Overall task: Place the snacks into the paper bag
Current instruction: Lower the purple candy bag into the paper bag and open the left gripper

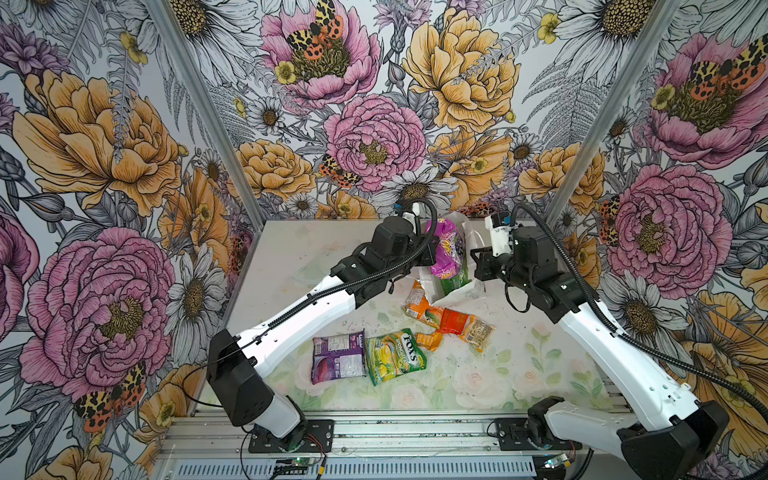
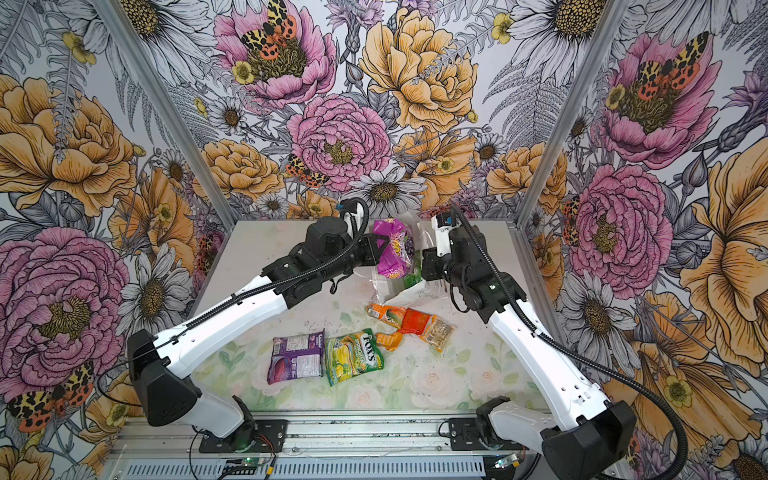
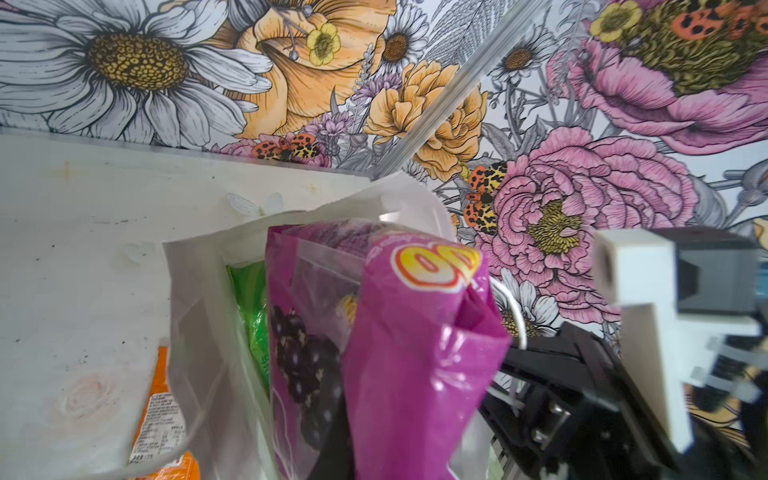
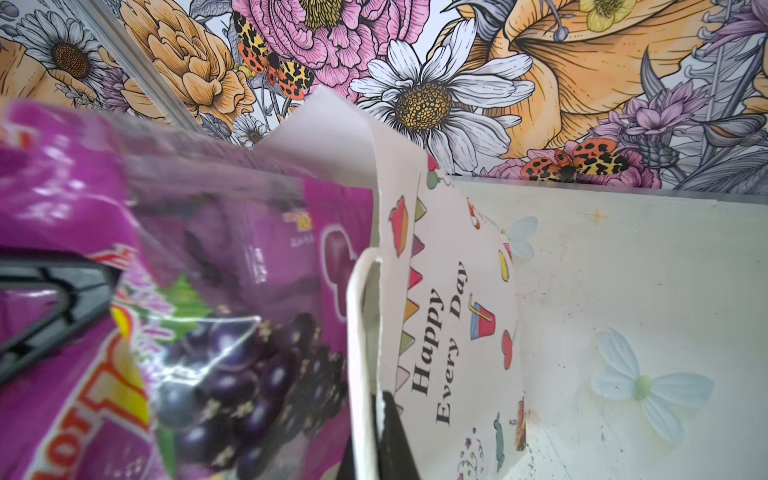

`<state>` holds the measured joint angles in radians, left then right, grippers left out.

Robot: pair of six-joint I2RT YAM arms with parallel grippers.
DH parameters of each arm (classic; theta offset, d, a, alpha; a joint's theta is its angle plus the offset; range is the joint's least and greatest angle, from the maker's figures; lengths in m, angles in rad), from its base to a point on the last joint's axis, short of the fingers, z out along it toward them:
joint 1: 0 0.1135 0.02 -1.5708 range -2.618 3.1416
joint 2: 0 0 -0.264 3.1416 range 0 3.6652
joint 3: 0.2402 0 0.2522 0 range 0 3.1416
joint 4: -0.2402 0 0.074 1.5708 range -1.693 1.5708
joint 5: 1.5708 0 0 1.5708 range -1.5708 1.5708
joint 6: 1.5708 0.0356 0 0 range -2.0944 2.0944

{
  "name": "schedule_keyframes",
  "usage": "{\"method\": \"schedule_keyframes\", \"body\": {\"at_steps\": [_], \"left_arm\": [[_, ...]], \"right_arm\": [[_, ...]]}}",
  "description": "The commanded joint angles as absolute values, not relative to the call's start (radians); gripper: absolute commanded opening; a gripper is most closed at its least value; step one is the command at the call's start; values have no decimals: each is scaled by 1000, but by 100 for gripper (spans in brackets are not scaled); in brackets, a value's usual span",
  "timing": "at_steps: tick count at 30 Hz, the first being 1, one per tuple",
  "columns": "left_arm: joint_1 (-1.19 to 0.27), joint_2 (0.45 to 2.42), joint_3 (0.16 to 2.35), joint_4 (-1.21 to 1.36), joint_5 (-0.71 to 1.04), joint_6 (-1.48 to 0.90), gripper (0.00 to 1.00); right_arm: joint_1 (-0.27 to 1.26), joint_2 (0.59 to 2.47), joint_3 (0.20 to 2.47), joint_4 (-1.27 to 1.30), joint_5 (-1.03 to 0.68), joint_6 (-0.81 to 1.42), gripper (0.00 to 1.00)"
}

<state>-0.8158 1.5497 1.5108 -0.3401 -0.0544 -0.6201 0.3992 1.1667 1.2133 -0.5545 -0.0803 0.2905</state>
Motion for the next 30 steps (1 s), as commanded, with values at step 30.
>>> {"method": "schedule_keyframes", "body": {"at_steps": [30], "left_arm": [[-810,1963,1961,-606,-8,-615,14]], "right_arm": [[402,1124,1193,-502,15,325,0]]}}
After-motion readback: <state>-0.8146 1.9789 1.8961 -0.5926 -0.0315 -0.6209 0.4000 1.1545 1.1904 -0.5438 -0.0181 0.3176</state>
